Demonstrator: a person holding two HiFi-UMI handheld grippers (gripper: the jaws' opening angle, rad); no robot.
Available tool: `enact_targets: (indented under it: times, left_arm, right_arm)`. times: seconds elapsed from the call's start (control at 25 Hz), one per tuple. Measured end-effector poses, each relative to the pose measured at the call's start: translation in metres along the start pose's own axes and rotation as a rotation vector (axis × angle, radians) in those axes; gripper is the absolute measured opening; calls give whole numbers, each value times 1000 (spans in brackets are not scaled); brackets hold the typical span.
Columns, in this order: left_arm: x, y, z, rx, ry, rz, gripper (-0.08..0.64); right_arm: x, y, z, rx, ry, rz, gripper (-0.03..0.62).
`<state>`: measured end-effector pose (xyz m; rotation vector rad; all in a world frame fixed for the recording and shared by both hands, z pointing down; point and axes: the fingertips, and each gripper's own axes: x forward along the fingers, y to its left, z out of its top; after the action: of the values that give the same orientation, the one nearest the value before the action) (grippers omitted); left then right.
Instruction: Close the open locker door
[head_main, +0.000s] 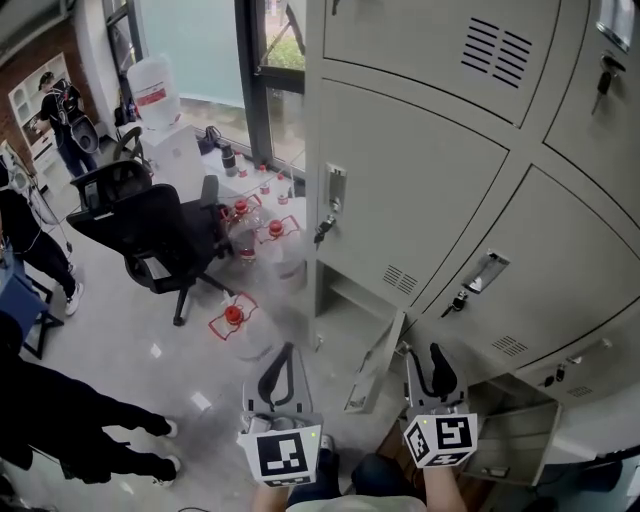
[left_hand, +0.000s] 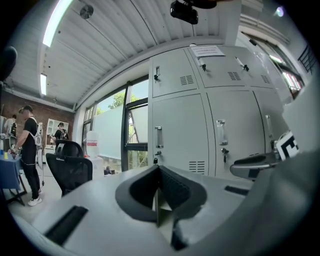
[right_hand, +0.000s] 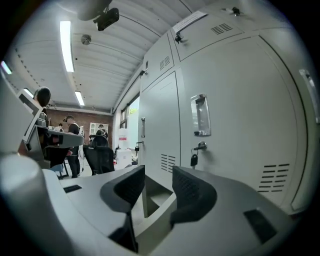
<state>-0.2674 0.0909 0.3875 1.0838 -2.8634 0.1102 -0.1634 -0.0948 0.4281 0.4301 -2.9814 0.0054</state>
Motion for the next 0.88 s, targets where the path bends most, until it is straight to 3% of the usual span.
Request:
enact_targets:
  times: [0.32, 0.88]
  left_arm:
    - [-18, -5, -42, -9, 78, -13, 0]
    - [-34, -26, -86, -16, 162, -35, 0]
  right_arm:
    - [-19, 25, -55, 27, 113, 48, 166]
    - [-42, 52, -114, 60, 240, 134, 166]
